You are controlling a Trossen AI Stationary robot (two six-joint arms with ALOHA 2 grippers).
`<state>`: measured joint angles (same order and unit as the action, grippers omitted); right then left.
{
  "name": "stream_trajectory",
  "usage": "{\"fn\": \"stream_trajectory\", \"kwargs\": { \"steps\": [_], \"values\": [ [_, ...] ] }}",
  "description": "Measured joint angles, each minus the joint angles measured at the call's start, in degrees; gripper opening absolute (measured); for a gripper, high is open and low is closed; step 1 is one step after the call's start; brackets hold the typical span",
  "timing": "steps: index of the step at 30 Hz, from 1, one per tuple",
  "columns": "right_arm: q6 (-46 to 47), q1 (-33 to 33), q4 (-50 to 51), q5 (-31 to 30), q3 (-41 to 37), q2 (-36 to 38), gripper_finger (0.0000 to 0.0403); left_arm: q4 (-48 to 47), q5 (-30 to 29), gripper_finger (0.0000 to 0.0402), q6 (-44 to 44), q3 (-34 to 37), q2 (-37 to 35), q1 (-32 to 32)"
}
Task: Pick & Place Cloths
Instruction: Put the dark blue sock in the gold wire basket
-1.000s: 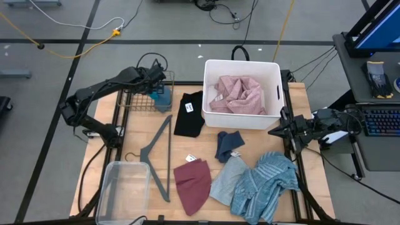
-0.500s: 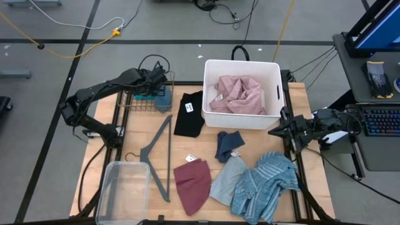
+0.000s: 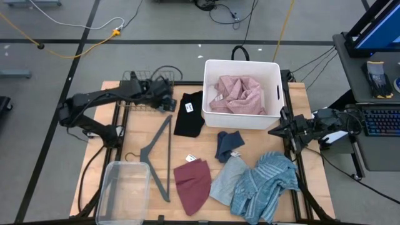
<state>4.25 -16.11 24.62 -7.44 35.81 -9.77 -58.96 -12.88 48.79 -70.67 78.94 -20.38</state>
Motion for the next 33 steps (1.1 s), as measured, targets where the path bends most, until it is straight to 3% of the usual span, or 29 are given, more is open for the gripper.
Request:
{"fn": "stream_trajectory", "kwargs": {
  "steps": [8, 16, 25, 29, 33],
  "values": [
    [0.0, 0.0, 0.0, 0.0, 0.0, 0.0, 0.0004, 19.2, -0.8, 0.0198, 0.1, -0.1, -1.1, 12.7],
    [0.0, 0.0, 0.0, 0.0, 0.0, 0.0, 0.0004, 34.0, -5.6, 0.0148, -2.5, 0.0, -0.9, 22.7],
    [-1.6, 0.0, -1.6, 0.0, 0.0, 0.0, 0.0004, 36.5, -8.2, 0.0058, -3.1, 0.0, -0.8, 30.6],
    [-2.0, 0.0, -5.0, 0.0, 0.0, -0.1, 0.0004, 36.5, -8.2, 0.0010, -10.5, 0.0, -0.8, 32.6],
    [-2.0, 0.0, -7.9, 0.0, 0.0, -0.1, 0.0004, 36.5, -8.1, 0.0010, -15.8, 0.0, -0.8, 33.2]
  ]
}}
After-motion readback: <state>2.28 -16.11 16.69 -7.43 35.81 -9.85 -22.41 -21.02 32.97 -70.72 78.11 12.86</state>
